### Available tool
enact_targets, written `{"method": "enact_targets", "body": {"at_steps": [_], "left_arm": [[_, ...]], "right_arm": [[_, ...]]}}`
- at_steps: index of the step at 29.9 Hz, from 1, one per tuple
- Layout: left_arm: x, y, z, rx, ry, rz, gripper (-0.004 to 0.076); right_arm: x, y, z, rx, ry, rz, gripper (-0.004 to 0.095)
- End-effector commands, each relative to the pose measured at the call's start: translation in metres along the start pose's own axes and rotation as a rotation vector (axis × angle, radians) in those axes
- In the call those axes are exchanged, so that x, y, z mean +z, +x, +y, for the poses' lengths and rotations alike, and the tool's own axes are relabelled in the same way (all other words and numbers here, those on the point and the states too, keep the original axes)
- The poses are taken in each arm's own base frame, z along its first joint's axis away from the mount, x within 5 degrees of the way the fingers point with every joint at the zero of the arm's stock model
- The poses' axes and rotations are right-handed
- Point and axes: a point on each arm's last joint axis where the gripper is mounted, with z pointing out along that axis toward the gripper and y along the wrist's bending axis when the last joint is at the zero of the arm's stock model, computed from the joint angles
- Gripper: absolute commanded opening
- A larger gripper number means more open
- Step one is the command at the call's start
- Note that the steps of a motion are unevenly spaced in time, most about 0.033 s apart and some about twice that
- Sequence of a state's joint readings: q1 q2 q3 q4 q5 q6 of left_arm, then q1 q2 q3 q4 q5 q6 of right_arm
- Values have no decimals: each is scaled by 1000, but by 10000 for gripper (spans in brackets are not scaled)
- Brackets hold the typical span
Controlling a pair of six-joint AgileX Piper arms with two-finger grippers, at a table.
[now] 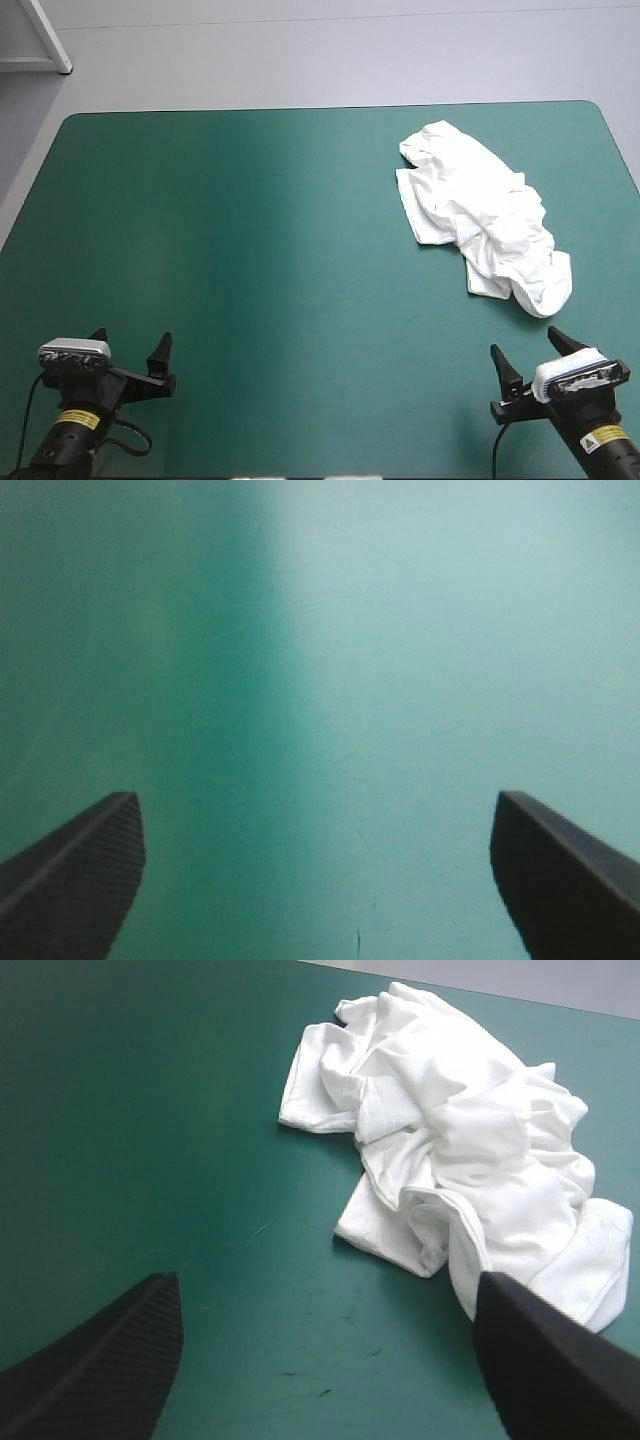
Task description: Fold the cloth
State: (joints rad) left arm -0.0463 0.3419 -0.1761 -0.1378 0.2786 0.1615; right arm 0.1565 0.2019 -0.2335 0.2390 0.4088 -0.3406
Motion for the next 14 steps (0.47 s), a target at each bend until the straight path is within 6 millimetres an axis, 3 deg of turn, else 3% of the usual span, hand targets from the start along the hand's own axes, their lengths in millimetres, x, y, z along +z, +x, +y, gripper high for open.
{"method": "enact_targets", "body": {"at_steps": [1,14], "left_arm": [[-2,-15,1,-10,-3,-83,673],[-3,-19,0,-22,1,-93,673]], "right_arm": [[-2,-14,-3,0,21,-82,741],[-4,-21,-3,-8,23,-89,741]]}}
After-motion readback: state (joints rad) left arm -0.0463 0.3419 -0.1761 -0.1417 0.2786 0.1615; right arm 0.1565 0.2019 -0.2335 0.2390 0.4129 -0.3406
